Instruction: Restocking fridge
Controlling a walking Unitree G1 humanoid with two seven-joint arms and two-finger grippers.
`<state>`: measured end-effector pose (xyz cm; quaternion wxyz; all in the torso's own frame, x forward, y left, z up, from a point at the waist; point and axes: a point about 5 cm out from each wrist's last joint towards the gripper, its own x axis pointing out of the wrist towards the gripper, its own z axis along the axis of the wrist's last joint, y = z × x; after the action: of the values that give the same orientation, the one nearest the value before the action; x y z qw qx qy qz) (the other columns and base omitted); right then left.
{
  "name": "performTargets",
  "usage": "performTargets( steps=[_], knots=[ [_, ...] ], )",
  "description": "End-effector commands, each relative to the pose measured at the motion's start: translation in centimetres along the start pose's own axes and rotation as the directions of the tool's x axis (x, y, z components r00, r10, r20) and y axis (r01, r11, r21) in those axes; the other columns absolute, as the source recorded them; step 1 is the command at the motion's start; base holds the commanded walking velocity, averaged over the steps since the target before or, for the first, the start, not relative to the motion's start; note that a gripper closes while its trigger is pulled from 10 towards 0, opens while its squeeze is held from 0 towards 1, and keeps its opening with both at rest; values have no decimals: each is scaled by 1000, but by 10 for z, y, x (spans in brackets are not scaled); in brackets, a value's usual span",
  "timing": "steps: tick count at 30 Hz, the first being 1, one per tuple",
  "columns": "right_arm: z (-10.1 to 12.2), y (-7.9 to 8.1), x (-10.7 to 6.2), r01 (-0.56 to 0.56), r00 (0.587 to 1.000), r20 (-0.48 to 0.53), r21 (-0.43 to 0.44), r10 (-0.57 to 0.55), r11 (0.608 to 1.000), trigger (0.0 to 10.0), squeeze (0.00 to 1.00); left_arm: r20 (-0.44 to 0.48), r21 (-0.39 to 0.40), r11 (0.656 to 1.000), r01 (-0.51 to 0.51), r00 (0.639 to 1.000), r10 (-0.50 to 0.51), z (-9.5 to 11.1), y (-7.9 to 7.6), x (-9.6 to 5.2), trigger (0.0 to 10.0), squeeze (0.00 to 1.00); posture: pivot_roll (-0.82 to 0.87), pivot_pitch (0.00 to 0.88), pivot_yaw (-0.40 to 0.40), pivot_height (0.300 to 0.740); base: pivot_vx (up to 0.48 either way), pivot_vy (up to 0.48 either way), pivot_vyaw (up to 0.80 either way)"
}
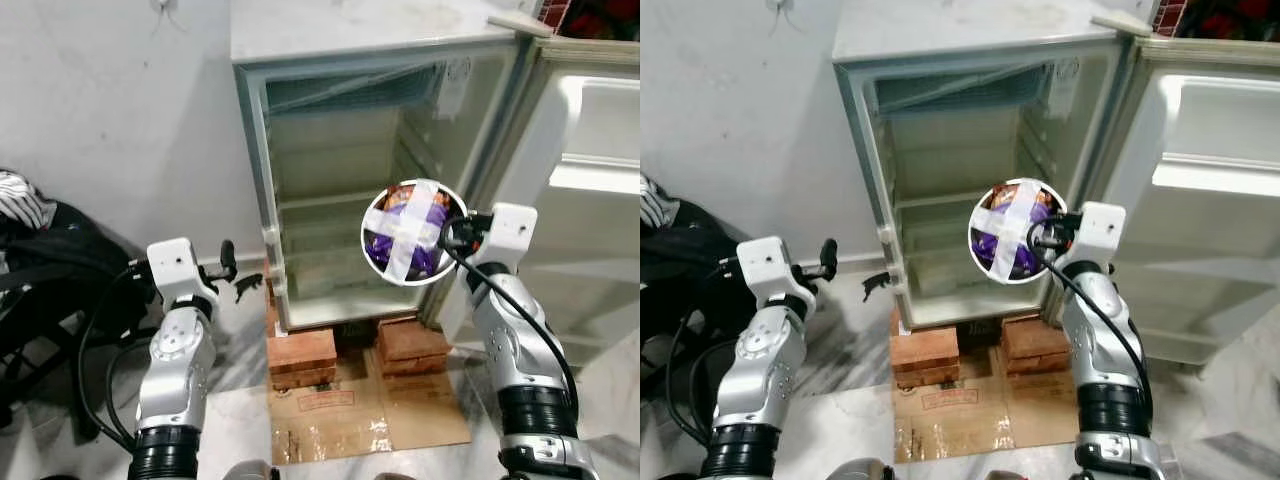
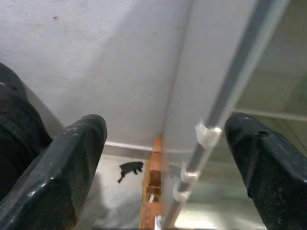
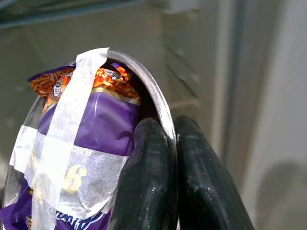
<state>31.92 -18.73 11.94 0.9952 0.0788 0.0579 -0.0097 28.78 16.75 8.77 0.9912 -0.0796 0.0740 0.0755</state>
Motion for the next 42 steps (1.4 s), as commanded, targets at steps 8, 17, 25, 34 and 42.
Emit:
performTargets(
  steps=[8,17,25,34,42],
  knots=[
    [13,17,15,-82,996,35,2,82,997,10000,0,7,9,1000,-24,1000,24,3,8,1,10000,0,-34,6,20,740,418,0,0],
    [19,13,19,-75,996,56,-14,75,997,10000,0,9,9,1000,-24,1000,24,4,8,1,10000,0,-35,7,21,740,424,0,0],
    [19,13,21,-76,995,60,-23,77,997,10000,0,-4,5,1000,-27,1000,27,2,7,1,10000,0,-34,5,18,740,182,0,0],
    [13,18,29,-63,998,-3,-2,63,998,10000,0,-34,10,999,-51,998,52,0,8,1,10000,0,-7,13,5,740,0,0,0],
    [0,31,46,-55,988,-138,115,71,992,10000,0,-92,15,998,-60,994,61,-7,13,-17,10000,0,57,47,-20,740,0,0,0]
  ],
)
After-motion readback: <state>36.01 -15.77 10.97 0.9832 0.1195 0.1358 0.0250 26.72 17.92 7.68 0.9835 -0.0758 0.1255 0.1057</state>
